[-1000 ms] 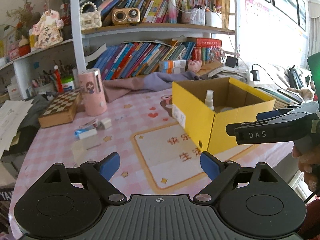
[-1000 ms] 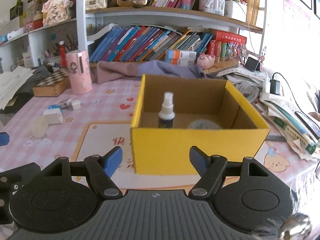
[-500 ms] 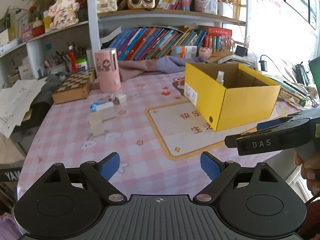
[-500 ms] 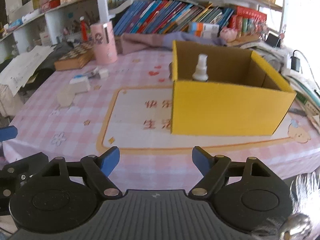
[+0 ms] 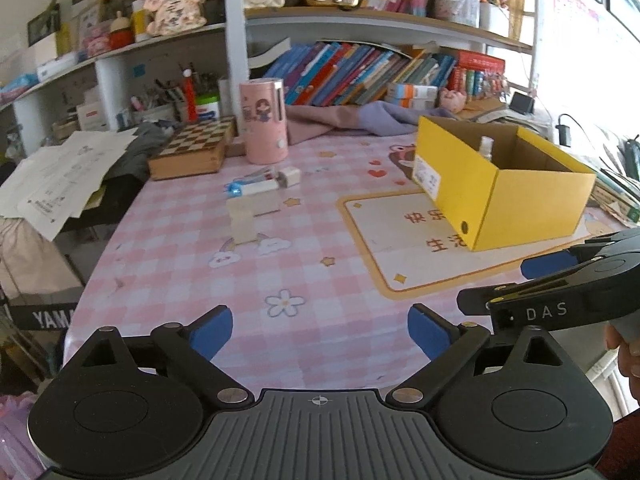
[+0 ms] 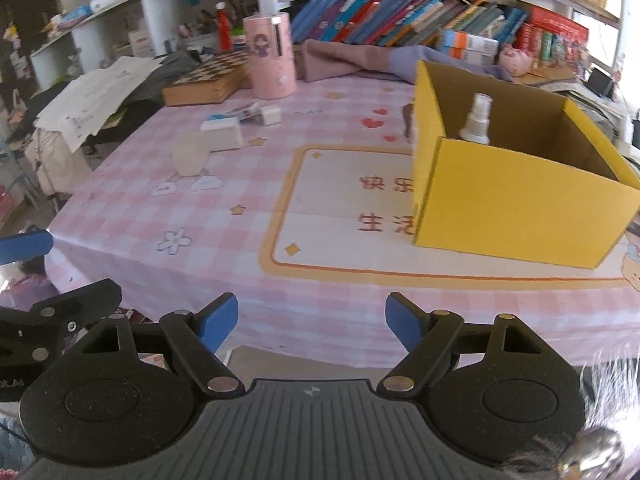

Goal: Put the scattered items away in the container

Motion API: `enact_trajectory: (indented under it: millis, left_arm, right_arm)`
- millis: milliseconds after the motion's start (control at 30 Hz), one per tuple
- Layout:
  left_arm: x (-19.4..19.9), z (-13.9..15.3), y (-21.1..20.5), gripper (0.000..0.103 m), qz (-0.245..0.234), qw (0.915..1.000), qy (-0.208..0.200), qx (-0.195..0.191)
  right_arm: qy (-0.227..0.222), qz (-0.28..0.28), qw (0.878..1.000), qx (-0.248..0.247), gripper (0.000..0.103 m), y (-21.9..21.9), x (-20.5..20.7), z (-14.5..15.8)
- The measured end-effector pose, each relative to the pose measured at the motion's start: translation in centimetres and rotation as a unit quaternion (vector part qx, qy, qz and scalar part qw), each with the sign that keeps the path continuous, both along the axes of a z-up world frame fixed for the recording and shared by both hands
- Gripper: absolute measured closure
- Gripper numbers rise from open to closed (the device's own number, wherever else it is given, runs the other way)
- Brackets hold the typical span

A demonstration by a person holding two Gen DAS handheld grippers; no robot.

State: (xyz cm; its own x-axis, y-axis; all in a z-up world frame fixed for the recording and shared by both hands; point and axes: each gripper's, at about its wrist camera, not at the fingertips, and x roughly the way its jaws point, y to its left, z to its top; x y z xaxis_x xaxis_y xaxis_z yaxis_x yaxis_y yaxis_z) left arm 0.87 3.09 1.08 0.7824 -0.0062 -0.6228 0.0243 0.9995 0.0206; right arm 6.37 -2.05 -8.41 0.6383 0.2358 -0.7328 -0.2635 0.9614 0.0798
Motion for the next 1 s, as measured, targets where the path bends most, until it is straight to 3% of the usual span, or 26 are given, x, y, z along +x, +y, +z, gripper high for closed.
enact_trajectory:
  millis: [367, 1000]
  left_arm:
    - [-0.5, 0.3, 2.1, 0.006, 0.044, 0.9990, -0.006, -0.008]
    - [3.1, -0.2, 1.7, 0.006, 0.027, 0.9996, 0.001, -0.010]
  right_arm:
    - [-0.010, 0.051, 0.999, 0.003, 0.023, 2.8, 0.4, 0.7]
    - [-0.014, 0.042, 0.999, 0.004, 0.023, 2.3, 3.3, 0.5]
